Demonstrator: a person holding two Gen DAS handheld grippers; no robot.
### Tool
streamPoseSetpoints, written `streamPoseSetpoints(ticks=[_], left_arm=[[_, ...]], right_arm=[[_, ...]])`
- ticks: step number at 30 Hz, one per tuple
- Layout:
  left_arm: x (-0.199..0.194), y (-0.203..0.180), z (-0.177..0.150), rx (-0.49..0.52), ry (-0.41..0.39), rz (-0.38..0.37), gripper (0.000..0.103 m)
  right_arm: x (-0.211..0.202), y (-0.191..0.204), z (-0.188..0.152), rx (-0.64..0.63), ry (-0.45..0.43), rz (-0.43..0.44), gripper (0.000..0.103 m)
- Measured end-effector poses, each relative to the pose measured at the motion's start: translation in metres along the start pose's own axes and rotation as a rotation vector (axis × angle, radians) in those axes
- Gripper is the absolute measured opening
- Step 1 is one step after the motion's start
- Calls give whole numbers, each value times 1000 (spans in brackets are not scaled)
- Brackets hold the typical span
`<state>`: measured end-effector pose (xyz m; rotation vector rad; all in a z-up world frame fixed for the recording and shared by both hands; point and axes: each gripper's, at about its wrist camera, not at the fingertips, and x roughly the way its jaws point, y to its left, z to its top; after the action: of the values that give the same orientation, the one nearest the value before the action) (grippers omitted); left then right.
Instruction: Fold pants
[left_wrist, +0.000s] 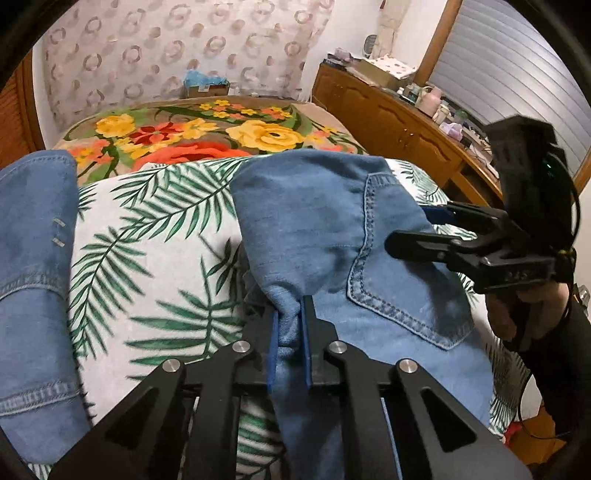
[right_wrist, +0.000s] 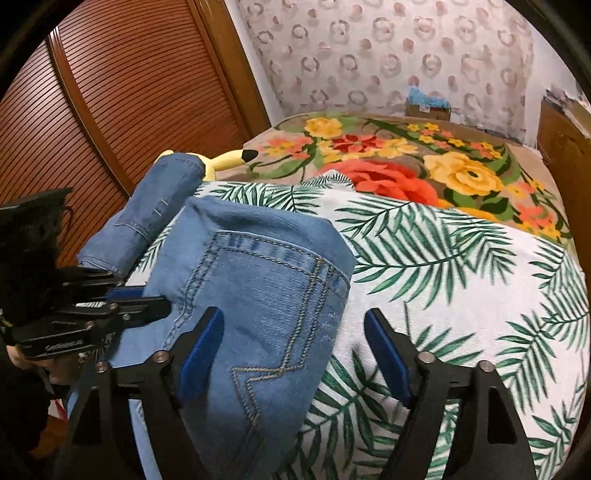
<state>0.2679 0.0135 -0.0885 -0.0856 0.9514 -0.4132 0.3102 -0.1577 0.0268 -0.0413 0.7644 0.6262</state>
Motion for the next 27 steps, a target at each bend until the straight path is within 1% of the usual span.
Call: streamPoseSetpoints(ticks=[5, 10, 13, 16, 17, 18, 19, 21, 22, 23, 27], left_arm=[[-2, 3, -5, -10, -1, 20, 11], [-4, 4, -8, -7, -10, 30, 11], [-4, 5, -8, -6, -11, 32, 11], [-4, 5, -8, -9, -12, 32, 11], [-5, 6, -8, -11, -14, 30, 11], [-6, 6, -8, -13, -16, 29, 11], [-7, 6, -8, -15, -17, 27, 11], [-11, 7, -7, -20, -26, 23, 11], [-15, 6, -7, -23, -36, 24, 11], [-19, 6, -7, -24, -47, 25, 10], [-45, 9, -6, -51, -120, 35, 10]], right_arm=[[22, 0, 7, 11, 37, 55, 85], [39, -7, 10, 41, 75, 128, 85], [44, -10, 12, 58, 73, 154, 82], [47, -13, 11, 75, 80, 186, 72], [47, -15, 11, 80, 81, 197, 67], [47, -16, 11, 86, 82, 214, 58], [45, -16, 10, 88, 82, 227, 53], [39, -14, 11, 82, 73, 243, 33], [31, -12, 11, 81, 56, 256, 29], [26, -11, 12, 85, 43, 274, 26], [0, 16, 27, 31, -12, 265, 24]])
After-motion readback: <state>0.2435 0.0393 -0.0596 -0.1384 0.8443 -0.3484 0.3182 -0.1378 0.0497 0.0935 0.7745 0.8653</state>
